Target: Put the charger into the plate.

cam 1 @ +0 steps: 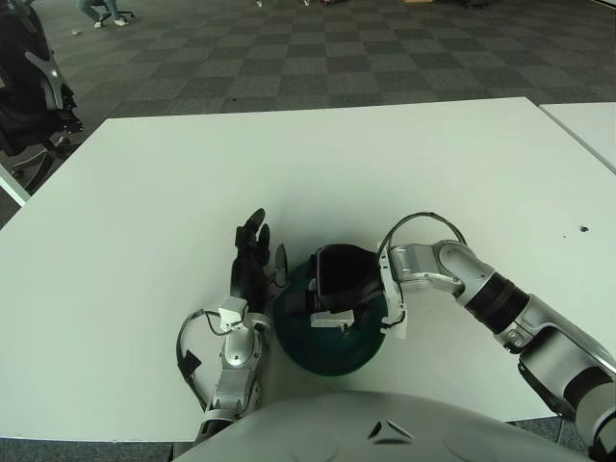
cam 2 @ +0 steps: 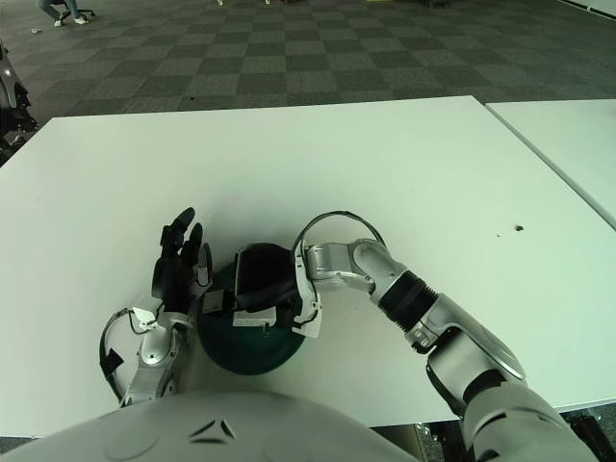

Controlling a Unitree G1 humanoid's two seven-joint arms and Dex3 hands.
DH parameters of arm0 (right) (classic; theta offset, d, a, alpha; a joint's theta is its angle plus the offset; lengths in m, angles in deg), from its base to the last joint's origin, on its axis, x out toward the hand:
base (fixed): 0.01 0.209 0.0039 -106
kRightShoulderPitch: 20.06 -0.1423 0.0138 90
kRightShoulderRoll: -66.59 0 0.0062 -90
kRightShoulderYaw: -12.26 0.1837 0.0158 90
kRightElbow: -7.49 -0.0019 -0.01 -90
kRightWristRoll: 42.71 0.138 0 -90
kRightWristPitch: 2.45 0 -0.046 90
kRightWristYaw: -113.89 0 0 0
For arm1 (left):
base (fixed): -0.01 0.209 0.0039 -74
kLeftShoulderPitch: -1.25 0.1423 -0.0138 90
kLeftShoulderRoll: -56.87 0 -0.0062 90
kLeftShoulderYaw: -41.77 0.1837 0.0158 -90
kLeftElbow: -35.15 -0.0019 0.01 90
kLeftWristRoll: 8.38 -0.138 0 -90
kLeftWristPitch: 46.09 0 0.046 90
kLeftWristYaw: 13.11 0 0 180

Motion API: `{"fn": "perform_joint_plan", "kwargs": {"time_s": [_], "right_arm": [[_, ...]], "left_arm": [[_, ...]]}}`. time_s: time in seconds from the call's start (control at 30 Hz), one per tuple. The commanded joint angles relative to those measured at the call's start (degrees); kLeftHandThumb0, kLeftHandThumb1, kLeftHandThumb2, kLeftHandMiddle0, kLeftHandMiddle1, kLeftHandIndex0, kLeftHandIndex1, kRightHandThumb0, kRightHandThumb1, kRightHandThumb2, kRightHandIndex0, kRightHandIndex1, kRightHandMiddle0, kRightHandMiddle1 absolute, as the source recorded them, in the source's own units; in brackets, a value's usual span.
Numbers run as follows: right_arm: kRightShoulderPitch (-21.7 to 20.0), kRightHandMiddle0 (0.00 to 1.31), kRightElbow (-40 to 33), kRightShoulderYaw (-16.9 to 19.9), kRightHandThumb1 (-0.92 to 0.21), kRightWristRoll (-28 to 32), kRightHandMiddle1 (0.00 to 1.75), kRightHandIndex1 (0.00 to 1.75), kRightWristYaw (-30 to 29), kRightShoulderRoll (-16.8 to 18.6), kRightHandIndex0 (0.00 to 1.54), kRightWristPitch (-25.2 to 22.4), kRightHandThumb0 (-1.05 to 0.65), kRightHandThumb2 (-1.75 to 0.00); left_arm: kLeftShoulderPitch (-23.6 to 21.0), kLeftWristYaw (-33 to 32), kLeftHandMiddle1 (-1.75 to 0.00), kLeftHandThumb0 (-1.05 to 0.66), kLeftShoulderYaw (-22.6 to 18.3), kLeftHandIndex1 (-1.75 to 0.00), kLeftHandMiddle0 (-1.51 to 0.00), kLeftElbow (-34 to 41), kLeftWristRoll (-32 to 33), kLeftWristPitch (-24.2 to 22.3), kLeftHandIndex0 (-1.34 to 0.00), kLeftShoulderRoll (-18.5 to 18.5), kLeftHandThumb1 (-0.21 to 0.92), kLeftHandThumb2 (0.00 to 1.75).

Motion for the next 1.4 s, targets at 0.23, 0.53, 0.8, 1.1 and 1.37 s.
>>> {"fn": "perform_joint_plan", "kwargs": {"time_s": [0.23, 0.53, 0.8, 1.1, 1.37], "right_arm": [[1.8, 0.35, -0.1, 0.6, -0.67, -4.9, 1.75, 1.75, -7.2, -0.3, 0.85, -0.9, -0.39, -0.86], [1.5, 0.25, -1.8, 0.8, -0.84, -7.1, 1.75, 1.75, -11.0, -2.1, 0.65, -0.6, -0.37, -0.63], [1.1, 0.22, -2.5, 1.2, -0.9, -5.8, 1.75, 1.75, -11.6, -2.6, 0.58, 0.3, -0.36, -0.54], [-0.3, 0.15, -4.6, 2.6, -0.92, -6.6, 1.62, 1.75, -10.9, -3.2, 0.57, 0.4, -0.86, -0.73], [-1.7, 0.13, -6.0, 3.7, -0.92, -8.7, 1.34, 1.75, -11.7, -3.8, 0.35, -0.3, -1.0, -0.86]], "left_arm": [[2.0, -1.3, -0.02, -0.78, -0.4, -0.74, -0.32, -5.2, 0.7, -1.4, 0.0, 4.1, 0.92, 0.94], [0.9, 1.0, -0.01, -0.75, -2.5, -0.78, -0.31, -9.7, 5.3, 1.7, 0.0, 4.9, 0.92, 0.92], [-0.3, 2.6, 0.0, -0.76, -4.0, -0.78, -0.3, -13.5, 6.5, 3.2, 0.0, 5.2, 0.92, 0.89], [-1.8, 4.3, 0.0, -0.75, -5.8, -0.77, -0.3, -14.4, 10.0, 1.9, 0.0, 6.6, 0.92, 0.92], [-1.5, 4.2, -0.01, -0.73, -6.0, -0.78, -0.31, -12.0, 12.4, 0.2, 0.0, 7.1, 0.92, 0.94]]}}
